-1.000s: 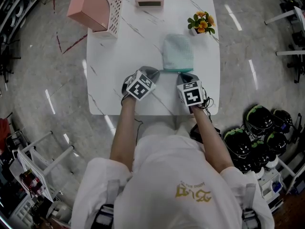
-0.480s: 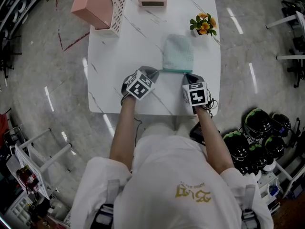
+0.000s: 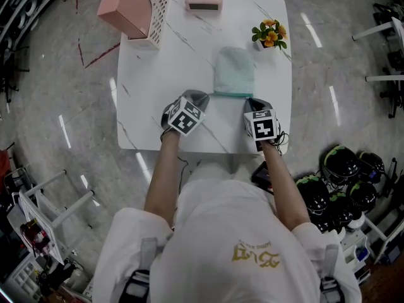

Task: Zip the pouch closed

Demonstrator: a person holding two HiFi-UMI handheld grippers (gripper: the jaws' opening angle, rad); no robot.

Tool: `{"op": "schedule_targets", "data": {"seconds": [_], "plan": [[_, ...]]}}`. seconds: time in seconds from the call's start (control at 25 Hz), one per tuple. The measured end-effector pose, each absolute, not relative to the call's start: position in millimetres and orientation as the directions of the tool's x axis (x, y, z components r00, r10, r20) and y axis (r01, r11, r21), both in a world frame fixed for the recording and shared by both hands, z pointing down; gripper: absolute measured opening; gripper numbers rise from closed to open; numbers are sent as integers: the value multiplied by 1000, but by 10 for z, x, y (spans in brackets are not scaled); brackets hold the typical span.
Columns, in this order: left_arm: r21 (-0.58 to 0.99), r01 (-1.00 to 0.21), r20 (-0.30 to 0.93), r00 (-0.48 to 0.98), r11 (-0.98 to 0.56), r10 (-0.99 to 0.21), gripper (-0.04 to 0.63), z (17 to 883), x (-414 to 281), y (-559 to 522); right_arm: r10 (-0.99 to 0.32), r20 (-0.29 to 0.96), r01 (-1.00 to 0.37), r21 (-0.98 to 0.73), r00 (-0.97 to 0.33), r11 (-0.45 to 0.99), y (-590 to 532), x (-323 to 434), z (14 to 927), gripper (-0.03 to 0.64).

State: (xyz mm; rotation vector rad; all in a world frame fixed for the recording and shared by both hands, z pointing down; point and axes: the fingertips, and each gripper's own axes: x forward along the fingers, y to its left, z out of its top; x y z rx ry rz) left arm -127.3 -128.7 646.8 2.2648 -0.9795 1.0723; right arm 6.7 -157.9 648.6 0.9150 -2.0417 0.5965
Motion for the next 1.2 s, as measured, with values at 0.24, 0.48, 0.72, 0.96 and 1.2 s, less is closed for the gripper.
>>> {"op": "schedule_targets", "data": {"seconds": [0.24, 0.48, 0.72, 0.96, 1.2], "plan": [[121, -794, 780, 447, -596, -437, 144, 6436, -1287, -1269, -432, 799, -805, -106, -418, 584, -1554, 129, 6405, 52], [154, -898, 681, 398, -411, -614, 173, 6096, -1357, -1350, -479, 750, -823, -151, -456, 547, -1527, 212, 6144, 61], [221, -924, 568, 381, -311, -729, 151, 5593, -1221, -1223, -547, 602, -781, -225, -582, 582, -1484, 147, 5580, 12], [236, -949, 442, 298, -210, -846, 20, 4985, -1141, -1019, -544, 503, -713, -238, -671, 659, -1231, 48, 5134, 12], [257, -952, 415, 265, -167, -870, 17, 4639, -903, -746, -558, 430, -683, -224, -710, 696, -999, 175, 4764, 12]]}}
